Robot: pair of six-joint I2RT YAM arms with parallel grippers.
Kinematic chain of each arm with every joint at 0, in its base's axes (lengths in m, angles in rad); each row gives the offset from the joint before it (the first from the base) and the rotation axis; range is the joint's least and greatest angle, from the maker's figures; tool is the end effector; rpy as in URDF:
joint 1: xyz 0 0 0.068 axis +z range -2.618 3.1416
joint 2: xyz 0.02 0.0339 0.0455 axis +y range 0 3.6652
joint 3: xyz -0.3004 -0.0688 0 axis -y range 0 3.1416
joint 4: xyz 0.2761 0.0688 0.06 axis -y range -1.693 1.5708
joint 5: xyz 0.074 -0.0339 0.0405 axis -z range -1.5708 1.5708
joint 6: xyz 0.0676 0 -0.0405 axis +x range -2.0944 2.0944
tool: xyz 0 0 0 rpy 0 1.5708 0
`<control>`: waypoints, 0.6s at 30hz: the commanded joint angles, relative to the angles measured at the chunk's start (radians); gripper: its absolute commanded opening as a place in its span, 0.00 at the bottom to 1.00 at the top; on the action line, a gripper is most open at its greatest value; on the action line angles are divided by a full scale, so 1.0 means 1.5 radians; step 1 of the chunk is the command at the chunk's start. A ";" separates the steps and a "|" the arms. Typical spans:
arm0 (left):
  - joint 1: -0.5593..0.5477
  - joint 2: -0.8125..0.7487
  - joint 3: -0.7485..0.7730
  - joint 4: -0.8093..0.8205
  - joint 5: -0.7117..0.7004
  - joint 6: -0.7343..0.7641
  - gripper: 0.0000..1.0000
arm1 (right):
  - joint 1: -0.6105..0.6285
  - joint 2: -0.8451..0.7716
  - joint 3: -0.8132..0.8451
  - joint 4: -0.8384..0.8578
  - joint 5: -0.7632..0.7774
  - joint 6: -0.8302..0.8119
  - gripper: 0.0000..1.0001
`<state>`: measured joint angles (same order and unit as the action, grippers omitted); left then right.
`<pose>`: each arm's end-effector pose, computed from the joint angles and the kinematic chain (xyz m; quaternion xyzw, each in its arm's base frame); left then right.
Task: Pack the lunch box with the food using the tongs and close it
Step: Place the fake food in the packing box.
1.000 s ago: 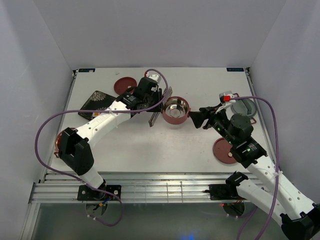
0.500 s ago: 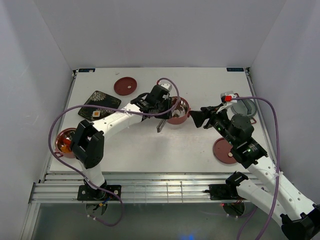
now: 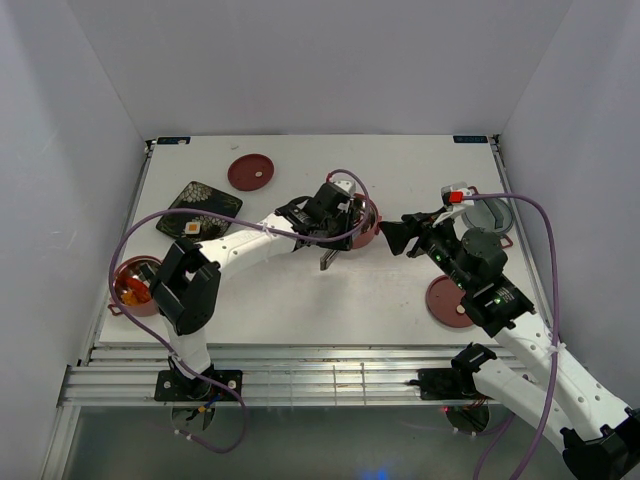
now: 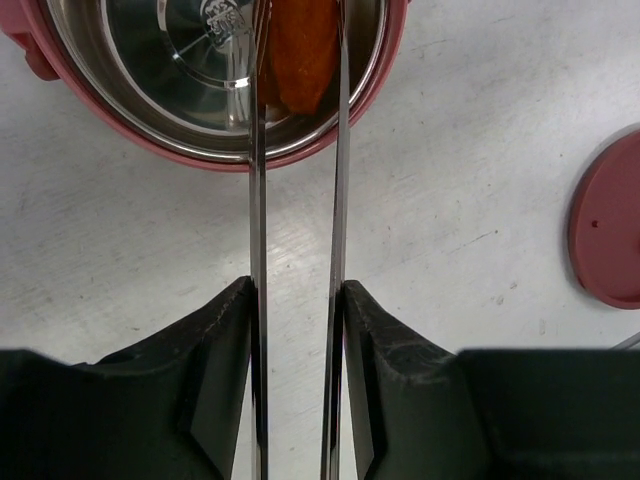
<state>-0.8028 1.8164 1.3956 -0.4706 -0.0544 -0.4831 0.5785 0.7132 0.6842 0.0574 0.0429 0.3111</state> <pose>0.3211 -0.3272 0.2368 0.1411 0.9319 -0.1792 0.2819 0.1791 0.1135 0.3660 -0.0776 0.6927 0.2950 0.6536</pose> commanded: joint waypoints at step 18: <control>-0.002 -0.141 0.071 -0.049 -0.162 0.019 0.52 | 0.004 0.006 0.002 0.036 -0.005 -0.002 0.68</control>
<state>-0.8024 1.7100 1.4315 -0.5308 -0.2150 -0.4690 0.5785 0.7227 0.6838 0.0586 0.0418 0.3111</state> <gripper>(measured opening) 0.521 0.682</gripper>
